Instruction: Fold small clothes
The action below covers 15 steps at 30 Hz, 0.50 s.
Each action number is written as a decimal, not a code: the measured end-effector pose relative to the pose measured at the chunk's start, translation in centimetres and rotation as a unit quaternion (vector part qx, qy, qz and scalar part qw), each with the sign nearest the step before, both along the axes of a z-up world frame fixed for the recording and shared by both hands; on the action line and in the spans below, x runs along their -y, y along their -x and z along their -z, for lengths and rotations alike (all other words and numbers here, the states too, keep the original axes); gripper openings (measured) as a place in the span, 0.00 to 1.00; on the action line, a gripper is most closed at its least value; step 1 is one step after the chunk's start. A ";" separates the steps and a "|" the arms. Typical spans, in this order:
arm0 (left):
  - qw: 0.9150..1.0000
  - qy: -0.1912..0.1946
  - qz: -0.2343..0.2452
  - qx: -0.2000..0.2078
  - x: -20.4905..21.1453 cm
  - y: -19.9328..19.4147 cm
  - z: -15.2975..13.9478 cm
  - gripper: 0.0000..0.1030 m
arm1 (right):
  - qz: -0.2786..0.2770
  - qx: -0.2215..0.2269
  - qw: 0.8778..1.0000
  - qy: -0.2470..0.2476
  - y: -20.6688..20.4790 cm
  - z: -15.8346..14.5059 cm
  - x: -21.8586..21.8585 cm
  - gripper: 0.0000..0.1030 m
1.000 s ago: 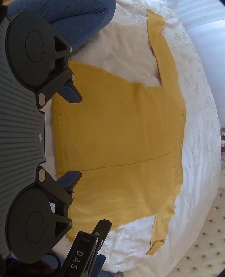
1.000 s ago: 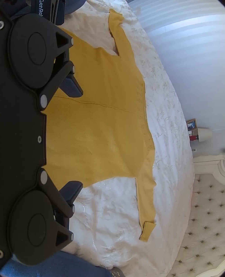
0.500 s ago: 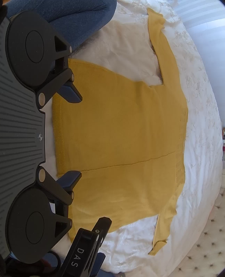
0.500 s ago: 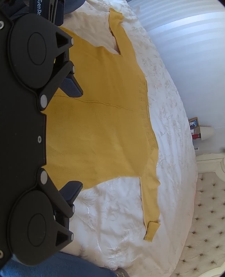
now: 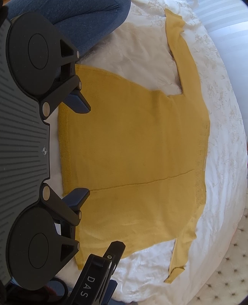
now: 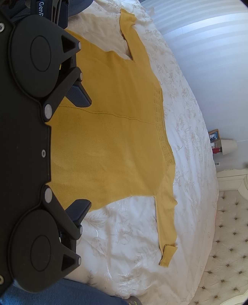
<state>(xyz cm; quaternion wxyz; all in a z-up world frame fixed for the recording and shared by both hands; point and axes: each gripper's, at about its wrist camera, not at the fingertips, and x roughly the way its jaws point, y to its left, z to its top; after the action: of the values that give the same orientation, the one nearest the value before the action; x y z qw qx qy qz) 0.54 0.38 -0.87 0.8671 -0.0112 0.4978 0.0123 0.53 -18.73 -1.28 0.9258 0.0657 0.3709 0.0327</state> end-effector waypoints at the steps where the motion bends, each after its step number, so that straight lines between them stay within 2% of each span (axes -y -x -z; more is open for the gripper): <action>1: 1.000 0.000 0.000 0.000 0.0 0.0 0.0 0.83 | 0.000 0.000 1.000 0.001 0.0 0.1 -0.1 0.99; 15: 1.000 0.000 -0.005 0.003 -0.2 0.1 0.3 0.83 | -0.003 0.000 1.000 0.001 -0.2 0.3 -0.5 0.99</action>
<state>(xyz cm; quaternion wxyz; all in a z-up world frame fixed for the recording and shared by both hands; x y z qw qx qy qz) 0.43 0.62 -1.12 0.8686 -0.0136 0.4950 0.0165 0.77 -18.18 -1.54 0.9256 0.0634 0.3715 0.0345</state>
